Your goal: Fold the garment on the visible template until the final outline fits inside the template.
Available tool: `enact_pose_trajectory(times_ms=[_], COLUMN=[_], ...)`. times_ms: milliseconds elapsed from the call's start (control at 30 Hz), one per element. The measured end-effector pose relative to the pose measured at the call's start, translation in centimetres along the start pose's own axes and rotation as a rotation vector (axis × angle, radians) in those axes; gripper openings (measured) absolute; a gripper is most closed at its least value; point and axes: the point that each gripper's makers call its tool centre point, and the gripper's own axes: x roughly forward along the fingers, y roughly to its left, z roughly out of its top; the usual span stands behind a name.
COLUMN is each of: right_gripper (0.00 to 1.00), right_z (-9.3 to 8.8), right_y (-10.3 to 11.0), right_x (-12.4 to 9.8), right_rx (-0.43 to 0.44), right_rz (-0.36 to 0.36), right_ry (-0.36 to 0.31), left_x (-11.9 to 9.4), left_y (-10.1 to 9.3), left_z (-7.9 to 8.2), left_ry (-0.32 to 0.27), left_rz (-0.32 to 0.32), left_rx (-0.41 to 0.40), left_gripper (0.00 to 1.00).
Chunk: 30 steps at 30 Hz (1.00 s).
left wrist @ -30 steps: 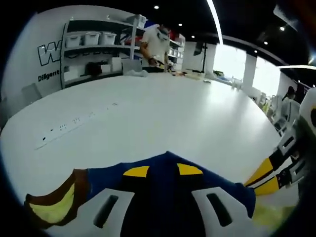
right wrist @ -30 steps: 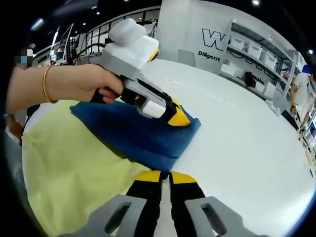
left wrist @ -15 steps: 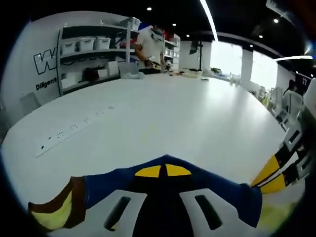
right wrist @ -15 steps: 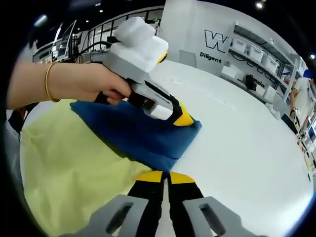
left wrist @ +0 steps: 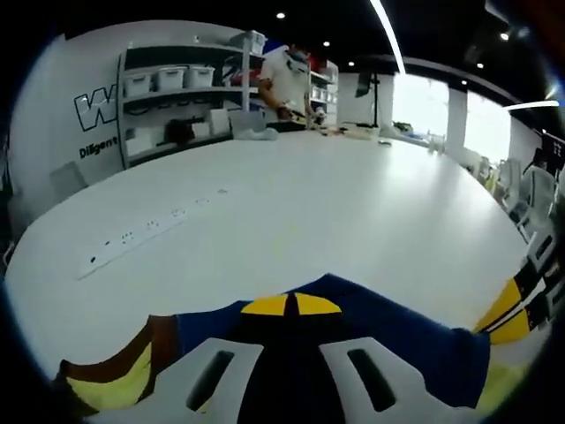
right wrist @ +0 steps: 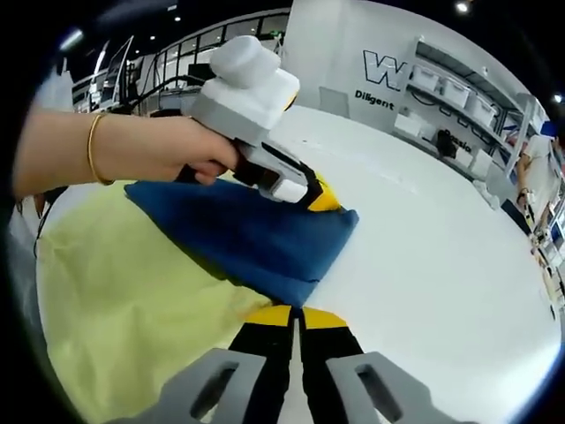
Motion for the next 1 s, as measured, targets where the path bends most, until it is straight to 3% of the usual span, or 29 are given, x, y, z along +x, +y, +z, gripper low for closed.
enact_pose_trajectory(times_ms=[267,300,333,400,500,600,667,867,1000], right_gripper=[0.00,0.00,0.00,0.00,0.00,0.00,0.00,0.00,0.00], right_z=[-0.3,-0.3,-0.3,-0.4,-0.4,-0.5,-0.6,-0.7,-0.8], right_y=[0.1,0.1,0.1,0.0,0.0,0.1,0.1,0.0,-0.1], right_x=[-0.1,-0.1,-0.1,-0.1,0.0,0.0,0.0,0.0,0.1], right_rx=[0.000,0.005,0.005,0.023,0.030,0.025,0.024,0.027,0.032], right_rz=[0.002,-0.001,0.001,-0.002,0.002,0.004,0.006,0.002,-0.001], right_ry=[0.015,0.014,0.017,0.016,0.017,0.020,0.022,0.026,0.030], left_x=[-0.2,-0.3,-0.5,-0.6,-0.8,-0.7,-0.7,0.2,0.3], left_y=[0.2,0.1,0.3,0.1,-1.1,-2.1,-2.6,-3.3,-3.5], left_z=[0.1,0.2,0.1,0.5,2.2,3.1,3.1,1.1,1.1], left_ry=[-0.010,-0.012,0.002,-0.017,-0.089,-0.130,-0.135,-0.065,-0.060], left_rz=[-0.013,-0.022,-0.028,-0.027,-0.093,-0.136,-0.156,-0.170,-0.178], left_rx=[-0.087,-0.058,0.024,0.009,-0.003,-0.008,-0.019,-0.016,-0.015], left_gripper=[0.03,0.04,0.04,0.04,0.15,0.28,0.31,0.23,0.15])
